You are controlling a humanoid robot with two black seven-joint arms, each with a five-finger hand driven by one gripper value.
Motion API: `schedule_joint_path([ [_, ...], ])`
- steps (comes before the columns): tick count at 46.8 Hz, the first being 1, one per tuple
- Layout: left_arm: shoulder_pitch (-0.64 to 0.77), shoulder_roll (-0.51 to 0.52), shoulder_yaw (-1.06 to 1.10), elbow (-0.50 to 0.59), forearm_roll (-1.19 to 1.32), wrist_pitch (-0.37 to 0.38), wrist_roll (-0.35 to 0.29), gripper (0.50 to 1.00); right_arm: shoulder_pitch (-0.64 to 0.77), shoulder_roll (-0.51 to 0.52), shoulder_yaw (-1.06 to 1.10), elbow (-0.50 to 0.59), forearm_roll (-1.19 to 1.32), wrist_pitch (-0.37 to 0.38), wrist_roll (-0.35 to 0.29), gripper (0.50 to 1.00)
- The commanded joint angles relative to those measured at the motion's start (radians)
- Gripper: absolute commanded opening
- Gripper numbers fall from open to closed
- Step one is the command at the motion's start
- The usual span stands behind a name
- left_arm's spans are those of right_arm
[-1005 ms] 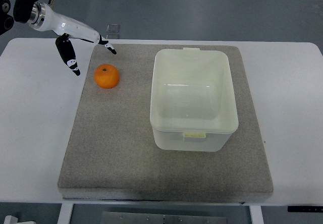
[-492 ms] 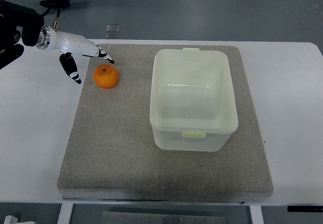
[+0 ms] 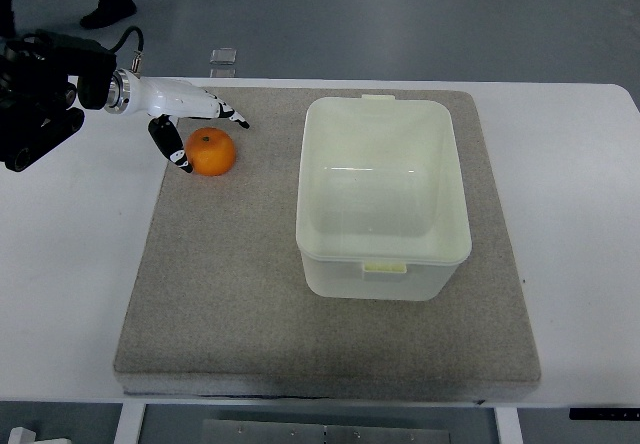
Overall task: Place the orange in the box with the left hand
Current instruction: 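Close the left hand fingers around the orange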
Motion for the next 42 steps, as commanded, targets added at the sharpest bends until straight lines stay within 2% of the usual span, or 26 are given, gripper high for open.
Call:
schedule_joint_path([
  [1,0.007,-0.004,0.002,0.004,0.0,0.002,0.0,0.99,0.0,0.0,0.0,0.0,0.0,0.0,0.0,0.944],
  [42,0.027,-0.015,0.002,-0.002,-0.008,-0.006,0.0,0.981,0.0,0.0,0.0,0.0,0.0,0.0,0.0,0.944],
])
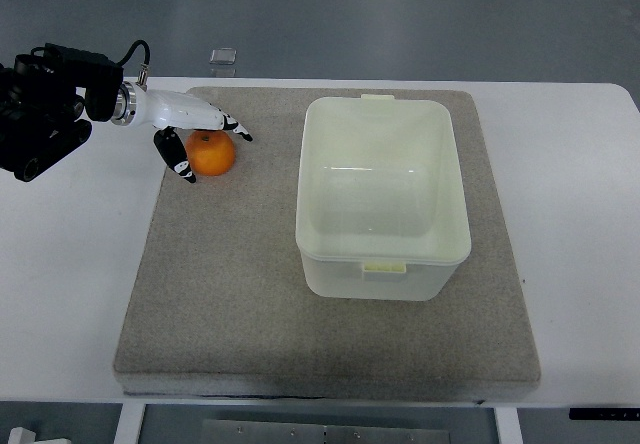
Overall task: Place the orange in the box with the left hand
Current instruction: 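Close the left hand fingers around the orange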
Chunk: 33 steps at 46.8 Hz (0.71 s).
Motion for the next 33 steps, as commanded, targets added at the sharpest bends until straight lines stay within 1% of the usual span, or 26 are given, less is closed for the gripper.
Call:
schedule_joint_path([
  [1,0.005,0.0,-0.001,0.0,-0.002,0.0,0.0,0.981,0.0,0.0,0.0,0.0,0.0,0.0,0.0,0.944],
  [8,0.012,0.0,0.001,0.006,0.0,0.0,0.0,0.975,0.0,0.0,0.0,0.001,0.0,0.0,0.0,0.944],
  [13,0.011,0.0,-0.001,0.007,0.0,0.0,0.0,0.93,0.0,0.0,0.0,0.0,0.0,0.0,0.0,0.944],
  [17,0.011,0.0,0.001,0.009,0.002,-0.001,0.0,0.808,0.0,0.0,0.0,0.0,0.0,0.0,0.0,0.944],
  [18,0.011,-0.002,0.001,0.009,0.0,-0.001,0.0,0.784,0.0,0.0,0.0,0.0,-0.001,0.0,0.0,0.944],
  [19,0.011,-0.002,-0.001,0.009,0.0,0.0,0.0,0.774,0.0,0.0,0.0,0.0,0.0,0.0,0.0,0.944],
  [20,0.011,-0.002,-0.001,0.009,0.0,0.0,0.0,0.752,0.0,0.0,0.0,0.0,0.0,0.0,0.0,0.944],
  [24,0.012,0.0,0.001,0.009,0.002,-0.001,0.0,0.579,0.0,0.0,0.0,0.0,0.0,0.0,0.0,0.944],
  [26,0.012,-0.002,0.001,0.009,0.002,-0.001,0.0,0.508,0.0,0.0,0.0,0.001,-0.001,0.001,0.0,0.944],
  [27,0.012,-0.002,0.001,0.009,0.0,0.0,0.0,0.5,0.0,0.0,0.0,0.0,0.0,0.0,0.0,0.944],
  [33,0.012,0.0,0.001,0.009,0.002,-0.001,0.0,0.5,0.001,0.0,0.0,0.0,-0.001,0.0,0.0,0.944],
])
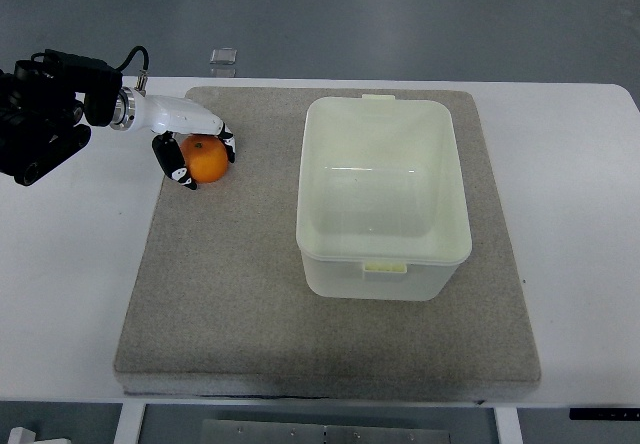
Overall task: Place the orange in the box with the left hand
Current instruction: 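Close the left hand fingers around the orange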
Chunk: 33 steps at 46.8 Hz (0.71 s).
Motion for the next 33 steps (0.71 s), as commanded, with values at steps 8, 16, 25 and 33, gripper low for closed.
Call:
schedule_joint_path([
  [8,0.001,-0.013,0.004,0.0,0.004,-0.005,0.0,0.5,0.0,0.0,0.0,-0.001,0.0,0.0,0.0,0.944],
  [16,-0.001,-0.023,0.002,0.006,0.005,-0.005,0.0,0.5,0.001,0.0,0.0,0.001,0.0,0.0,0.0,0.944],
  [25,-0.002,-0.03,0.001,0.029,0.005,0.006,0.0,0.5,0.0,0.0,0.0,-0.001,0.0,0.0,0.0,0.944],
  [33,-0.005,-0.036,-0.01,0.042,-0.007,0.02,0.0,0.5,0.0,0.0,0.0,-0.001,0.0,0.0,0.0,0.944],
])
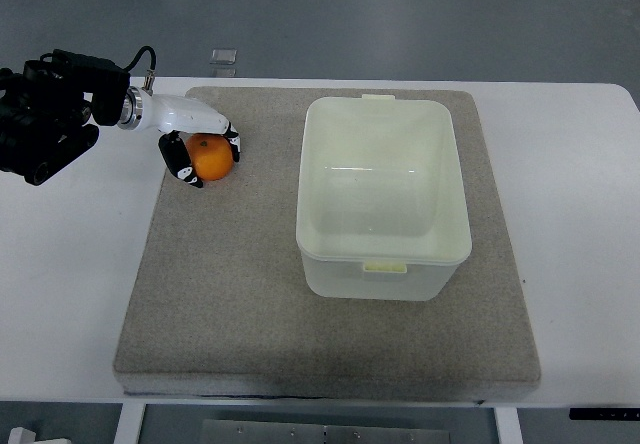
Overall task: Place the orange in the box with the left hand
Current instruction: 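Close the left hand fingers around the orange, then lift the orange with the left hand and carry it up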
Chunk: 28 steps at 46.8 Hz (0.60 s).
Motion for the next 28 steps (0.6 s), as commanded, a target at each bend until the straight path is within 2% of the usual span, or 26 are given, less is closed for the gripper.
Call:
schedule_joint_path([
  [1,-0.002,-0.008,-0.006,0.012,-0.007,0.004,0.0,0.5,0.0,0.0,0.0,0.0,-0.001,0.0,0.0,0.944],
  [9,-0.012,-0.012,-0.023,0.026,-0.05,0.005,0.0,0.5,0.0,0.0,0.0,0.0,0.0,0.0,0.0,0.944],
  [28,-0.025,-0.031,-0.038,0.026,-0.434,0.005,0.0,0.5,0.0,0.0,0.0,0.0,-0.001,0.0,0.0,0.944],
])
